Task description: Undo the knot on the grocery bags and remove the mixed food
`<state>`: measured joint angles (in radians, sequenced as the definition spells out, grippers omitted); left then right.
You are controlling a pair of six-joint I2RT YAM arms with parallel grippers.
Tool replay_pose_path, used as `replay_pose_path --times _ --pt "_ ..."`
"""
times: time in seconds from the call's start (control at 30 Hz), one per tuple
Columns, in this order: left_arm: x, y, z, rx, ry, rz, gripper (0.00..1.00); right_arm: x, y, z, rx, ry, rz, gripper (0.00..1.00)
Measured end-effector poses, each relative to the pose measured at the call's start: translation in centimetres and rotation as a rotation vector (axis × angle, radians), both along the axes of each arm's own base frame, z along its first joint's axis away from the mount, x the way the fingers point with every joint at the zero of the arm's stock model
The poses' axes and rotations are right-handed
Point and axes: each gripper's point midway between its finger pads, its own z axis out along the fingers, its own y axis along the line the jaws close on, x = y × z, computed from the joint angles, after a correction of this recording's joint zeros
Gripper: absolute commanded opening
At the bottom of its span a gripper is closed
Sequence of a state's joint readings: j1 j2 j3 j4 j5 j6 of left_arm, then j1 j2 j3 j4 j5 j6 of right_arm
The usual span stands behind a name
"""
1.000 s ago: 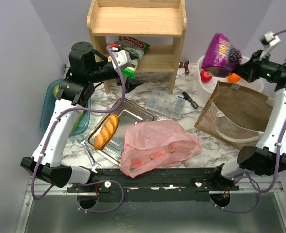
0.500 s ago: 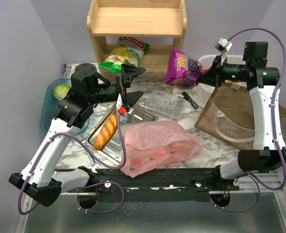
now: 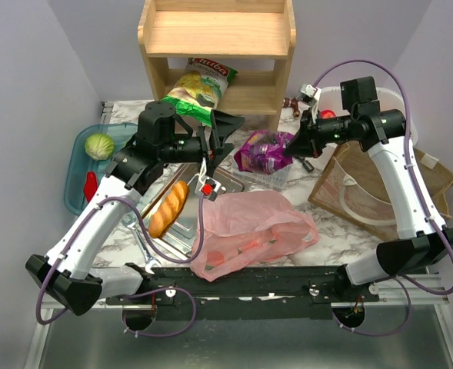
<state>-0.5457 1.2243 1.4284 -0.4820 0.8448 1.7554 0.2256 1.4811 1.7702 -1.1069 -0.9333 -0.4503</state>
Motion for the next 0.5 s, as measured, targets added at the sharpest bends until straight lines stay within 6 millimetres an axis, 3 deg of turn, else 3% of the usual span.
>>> replay_pose_path --times 0.27,0.5 --pt "-0.7 0.2 -2.9 0.014 0.144 0.014 0.99 -0.8 -0.1 -0.6 0.003 0.019 -0.038 0.01" --pt "-2.5 -1.1 -6.0 -0.077 0.567 0.056 0.98 -0.8 -0.2 -1.2 0.023 0.028 -0.092 0.01"
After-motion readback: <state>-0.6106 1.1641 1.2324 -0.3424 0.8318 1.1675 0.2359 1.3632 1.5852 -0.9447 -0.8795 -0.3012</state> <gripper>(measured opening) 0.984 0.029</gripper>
